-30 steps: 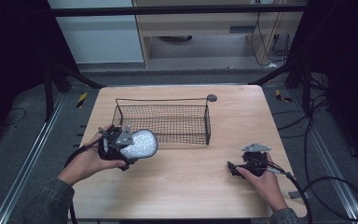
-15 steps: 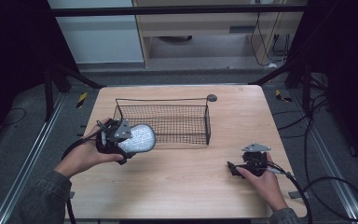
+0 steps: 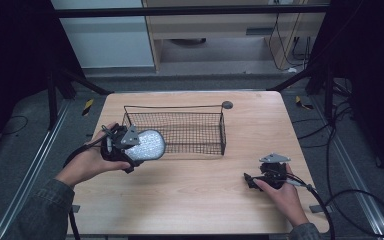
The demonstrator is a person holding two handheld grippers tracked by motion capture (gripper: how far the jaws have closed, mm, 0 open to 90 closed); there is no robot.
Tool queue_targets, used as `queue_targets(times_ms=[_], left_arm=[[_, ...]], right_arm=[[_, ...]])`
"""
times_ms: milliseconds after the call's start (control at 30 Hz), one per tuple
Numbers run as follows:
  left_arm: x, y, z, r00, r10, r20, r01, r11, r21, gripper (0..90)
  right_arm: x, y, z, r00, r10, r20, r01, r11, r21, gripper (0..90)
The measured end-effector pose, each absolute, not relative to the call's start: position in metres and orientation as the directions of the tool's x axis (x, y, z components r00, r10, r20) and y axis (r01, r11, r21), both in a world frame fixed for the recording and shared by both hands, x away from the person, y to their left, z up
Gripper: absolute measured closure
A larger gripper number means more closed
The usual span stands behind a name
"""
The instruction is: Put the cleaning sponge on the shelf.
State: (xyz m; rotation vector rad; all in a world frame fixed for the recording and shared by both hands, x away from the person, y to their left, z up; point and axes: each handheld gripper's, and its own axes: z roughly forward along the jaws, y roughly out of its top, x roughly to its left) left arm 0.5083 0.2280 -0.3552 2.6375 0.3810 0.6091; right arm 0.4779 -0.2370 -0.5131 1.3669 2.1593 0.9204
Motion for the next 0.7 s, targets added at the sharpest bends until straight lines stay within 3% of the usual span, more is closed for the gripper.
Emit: queue_targets(times_ms=[700], left_arm=[[0.528, 0.219, -0.329, 0.847, 0.303, 0.437, 0.13, -0.915, 0.382, 4.5]], right_arm=[[0.478, -0.237, -0.513, -0.427, 0.904, -0.002, 0.625, 0.297, 0.722, 0.4]])
